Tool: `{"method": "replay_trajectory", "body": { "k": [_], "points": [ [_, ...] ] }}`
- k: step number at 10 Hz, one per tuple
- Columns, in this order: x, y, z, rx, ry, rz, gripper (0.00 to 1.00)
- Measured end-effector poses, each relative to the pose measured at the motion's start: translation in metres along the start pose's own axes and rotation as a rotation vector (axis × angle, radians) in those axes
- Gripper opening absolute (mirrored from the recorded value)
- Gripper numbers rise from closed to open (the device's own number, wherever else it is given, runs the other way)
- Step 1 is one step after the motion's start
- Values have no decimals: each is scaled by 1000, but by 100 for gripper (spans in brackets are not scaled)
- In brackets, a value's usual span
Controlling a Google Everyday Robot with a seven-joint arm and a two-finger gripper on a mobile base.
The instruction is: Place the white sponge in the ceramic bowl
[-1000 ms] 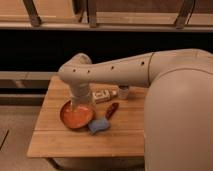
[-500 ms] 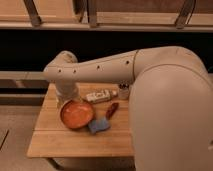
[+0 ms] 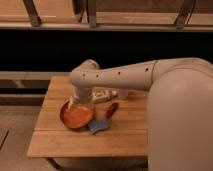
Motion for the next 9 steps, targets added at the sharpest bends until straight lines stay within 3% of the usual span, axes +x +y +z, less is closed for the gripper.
{"method": "replay_trajectory", "body": {
  "k": [3, 5, 9],
  "points": [
    [-6, -45, 10, 61, 46, 74, 65],
    [-6, -81, 15, 130, 81, 177, 65],
    [-7, -81, 15, 134, 84, 187, 65]
  ]
}}
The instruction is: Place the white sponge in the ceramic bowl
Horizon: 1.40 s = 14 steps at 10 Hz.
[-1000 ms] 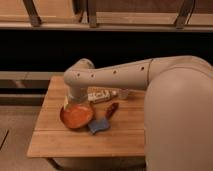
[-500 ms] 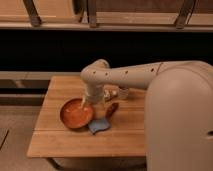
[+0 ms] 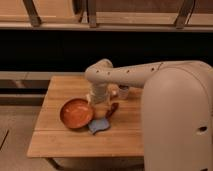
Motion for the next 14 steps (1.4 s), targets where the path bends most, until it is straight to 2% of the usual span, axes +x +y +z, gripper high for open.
{"method": "replay_trajectory", "body": {
  "k": [1, 3, 4, 5, 7, 8, 10, 12, 14],
  "points": [
    [2, 1, 0, 6, 9, -4, 65],
    [19, 1, 5, 45, 55, -18, 65],
    [28, -7, 7, 65, 71, -7, 65],
    [43, -26, 10, 90, 93, 27, 65],
    [60, -50, 15, 104, 117, 81, 65],
    [65, -63, 19, 105, 131, 114, 65],
    [68, -78, 32, 81, 148, 164, 65],
    [64, -76, 48, 46, 155, 160, 65],
    [61, -62, 65, 19, 165, 130, 65]
  ]
}}
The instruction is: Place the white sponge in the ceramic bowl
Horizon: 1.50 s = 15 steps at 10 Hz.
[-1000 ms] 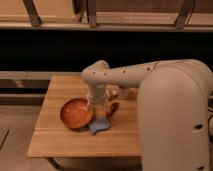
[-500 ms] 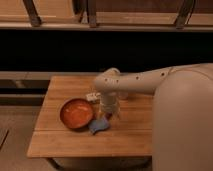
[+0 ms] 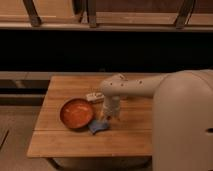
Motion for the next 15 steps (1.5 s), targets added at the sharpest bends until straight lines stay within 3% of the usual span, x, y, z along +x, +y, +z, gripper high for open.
{"method": "replay_trajectory", "body": {
  "k": [5, 9, 10, 12, 15],
  "points": [
    [-6, 23, 22, -42, 2, -69, 65],
    [-6, 30, 42, -47, 10, -131, 64],
    [-5, 29, 46, -45, 9, -137, 60],
    [-5, 28, 49, -38, -12, -153, 39],
    [-2, 27, 37, -45, -55, -158, 8]
  ]
}}
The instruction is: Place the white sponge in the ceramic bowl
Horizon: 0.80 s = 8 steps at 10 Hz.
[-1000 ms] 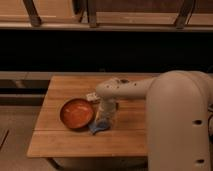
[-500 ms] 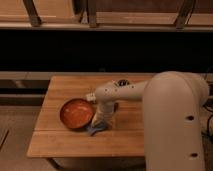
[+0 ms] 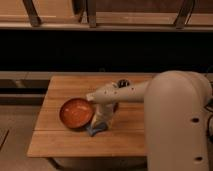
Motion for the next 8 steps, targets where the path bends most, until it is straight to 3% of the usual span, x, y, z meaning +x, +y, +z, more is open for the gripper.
{"method": "replay_trajectory", "body": {
  "k": [2, 5, 8],
  "points": [
    [2, -10, -10, -4, -24, 23, 0],
    [8, -24, -35, -17, -73, 75, 0],
    [5, -22, -92, 1, -192, 76, 0]
  ]
}}
